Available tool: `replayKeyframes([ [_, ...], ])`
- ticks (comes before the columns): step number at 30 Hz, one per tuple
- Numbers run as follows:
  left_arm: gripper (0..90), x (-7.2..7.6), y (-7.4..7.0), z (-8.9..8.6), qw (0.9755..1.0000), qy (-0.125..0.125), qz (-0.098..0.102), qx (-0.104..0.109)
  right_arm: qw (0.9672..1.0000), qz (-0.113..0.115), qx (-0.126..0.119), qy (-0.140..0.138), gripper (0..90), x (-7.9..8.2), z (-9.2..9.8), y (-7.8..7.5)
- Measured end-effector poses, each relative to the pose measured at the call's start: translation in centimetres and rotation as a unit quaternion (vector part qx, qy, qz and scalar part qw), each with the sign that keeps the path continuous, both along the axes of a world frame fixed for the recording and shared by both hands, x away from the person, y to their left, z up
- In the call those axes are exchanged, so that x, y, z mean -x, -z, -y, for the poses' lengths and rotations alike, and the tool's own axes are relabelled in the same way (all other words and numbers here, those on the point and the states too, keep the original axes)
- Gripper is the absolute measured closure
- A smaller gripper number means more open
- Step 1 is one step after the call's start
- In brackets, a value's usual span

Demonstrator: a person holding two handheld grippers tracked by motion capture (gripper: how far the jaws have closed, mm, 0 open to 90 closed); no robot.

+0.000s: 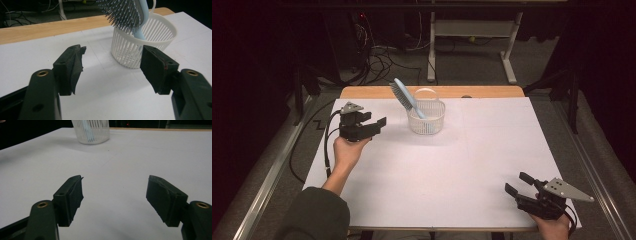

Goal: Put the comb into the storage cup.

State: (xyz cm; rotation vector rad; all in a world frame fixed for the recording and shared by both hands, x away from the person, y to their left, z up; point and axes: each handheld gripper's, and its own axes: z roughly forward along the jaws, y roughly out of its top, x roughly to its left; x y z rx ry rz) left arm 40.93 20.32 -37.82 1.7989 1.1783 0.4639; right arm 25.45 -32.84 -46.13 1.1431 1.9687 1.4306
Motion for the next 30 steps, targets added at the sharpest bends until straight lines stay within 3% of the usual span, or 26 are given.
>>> replayKeyframes([
  [30, 34.4, 1.8, -0.1, -1.1, 0.9999, 0.007, 0.009, -0.001, 1.0, -0.002, -0.001, 0.002, 30.0, 0.0, 0.0, 0.0],
])
